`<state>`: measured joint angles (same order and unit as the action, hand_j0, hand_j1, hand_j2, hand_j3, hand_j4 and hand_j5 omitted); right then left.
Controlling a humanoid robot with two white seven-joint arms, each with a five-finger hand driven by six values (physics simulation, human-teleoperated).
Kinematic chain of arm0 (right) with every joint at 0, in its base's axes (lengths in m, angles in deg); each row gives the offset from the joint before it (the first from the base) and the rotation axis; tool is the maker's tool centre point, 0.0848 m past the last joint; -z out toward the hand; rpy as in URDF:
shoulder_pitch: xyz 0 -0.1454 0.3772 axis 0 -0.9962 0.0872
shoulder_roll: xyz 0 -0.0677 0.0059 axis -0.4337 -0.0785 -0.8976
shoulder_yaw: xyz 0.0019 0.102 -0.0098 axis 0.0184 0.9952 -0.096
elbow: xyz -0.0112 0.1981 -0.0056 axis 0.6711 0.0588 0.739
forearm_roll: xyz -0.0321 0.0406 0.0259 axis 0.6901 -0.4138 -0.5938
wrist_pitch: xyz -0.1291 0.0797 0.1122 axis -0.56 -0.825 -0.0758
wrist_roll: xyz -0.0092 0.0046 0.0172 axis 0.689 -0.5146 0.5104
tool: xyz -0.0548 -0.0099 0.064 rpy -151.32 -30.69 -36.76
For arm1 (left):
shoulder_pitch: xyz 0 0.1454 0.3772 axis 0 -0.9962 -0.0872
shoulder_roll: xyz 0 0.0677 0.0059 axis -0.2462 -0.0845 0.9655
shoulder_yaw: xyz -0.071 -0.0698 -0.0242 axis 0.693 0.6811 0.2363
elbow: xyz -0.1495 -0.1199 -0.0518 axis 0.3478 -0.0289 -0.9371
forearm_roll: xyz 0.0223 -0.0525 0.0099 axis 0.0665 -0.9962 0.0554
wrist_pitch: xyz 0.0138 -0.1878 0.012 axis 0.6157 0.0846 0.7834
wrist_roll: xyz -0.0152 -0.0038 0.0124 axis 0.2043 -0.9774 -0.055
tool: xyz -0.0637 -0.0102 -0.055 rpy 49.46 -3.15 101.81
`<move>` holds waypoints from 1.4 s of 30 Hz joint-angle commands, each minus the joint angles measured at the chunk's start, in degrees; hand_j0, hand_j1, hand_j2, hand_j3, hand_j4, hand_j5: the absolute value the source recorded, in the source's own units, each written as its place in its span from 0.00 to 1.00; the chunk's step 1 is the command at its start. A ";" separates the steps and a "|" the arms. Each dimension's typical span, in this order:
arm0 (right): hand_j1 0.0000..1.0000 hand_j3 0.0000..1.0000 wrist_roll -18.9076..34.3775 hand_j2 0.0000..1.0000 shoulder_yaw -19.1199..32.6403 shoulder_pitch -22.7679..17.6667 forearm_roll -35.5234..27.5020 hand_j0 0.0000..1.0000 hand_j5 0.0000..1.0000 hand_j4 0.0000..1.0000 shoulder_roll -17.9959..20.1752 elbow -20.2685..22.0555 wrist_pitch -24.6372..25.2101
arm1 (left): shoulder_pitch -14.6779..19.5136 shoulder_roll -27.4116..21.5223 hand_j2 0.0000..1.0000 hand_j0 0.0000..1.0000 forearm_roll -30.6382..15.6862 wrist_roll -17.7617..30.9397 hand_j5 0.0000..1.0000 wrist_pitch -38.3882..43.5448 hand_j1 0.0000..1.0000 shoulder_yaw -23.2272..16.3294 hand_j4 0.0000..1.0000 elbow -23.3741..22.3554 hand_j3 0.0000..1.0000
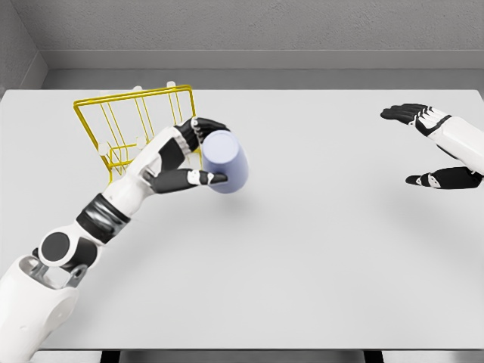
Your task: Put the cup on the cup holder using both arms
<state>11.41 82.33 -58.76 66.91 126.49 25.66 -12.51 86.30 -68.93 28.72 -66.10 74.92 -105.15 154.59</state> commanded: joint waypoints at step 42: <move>1.00 1.00 -0.03 1.00 0.00 0.09 -0.44 1.00 1.00 1.00 0.05 -0.20 0.17 | 1.23 -14.27 0.64 0.64 -7.40 -0.01 0.64 -9.79 0.64 3.11 0.64 0.24 0.64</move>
<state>11.41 82.36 -58.67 66.92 126.49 25.43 -12.51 87.53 -83.02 21.69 -66.12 65.17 -102.14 154.79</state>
